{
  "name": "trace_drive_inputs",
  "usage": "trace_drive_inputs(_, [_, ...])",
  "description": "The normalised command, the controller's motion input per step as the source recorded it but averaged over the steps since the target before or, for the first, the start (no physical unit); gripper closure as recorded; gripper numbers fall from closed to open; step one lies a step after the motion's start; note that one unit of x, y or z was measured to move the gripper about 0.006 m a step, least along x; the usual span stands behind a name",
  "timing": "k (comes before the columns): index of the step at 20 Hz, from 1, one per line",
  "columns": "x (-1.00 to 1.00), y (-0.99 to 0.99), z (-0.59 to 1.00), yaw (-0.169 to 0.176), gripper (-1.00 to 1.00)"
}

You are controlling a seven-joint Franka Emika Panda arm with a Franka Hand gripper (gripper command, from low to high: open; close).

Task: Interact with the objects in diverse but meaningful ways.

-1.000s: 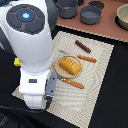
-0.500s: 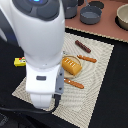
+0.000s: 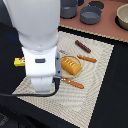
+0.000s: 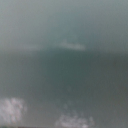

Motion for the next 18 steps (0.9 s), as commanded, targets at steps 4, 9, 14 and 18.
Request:
trace_drive_inputs(4, [-0.73, 0.69, -0.03, 0.059, 1.0])
trace_drive_inputs(9, [-0.68, 0.77, 0.0, 0.045, 1.0])
trace_drive_inputs(14, [-0.66, 0.83, 0.0, 0.032, 1.0])
trace_drive_inputs(18, [-0.66, 0.8, -0.03, 0.039, 1.0])
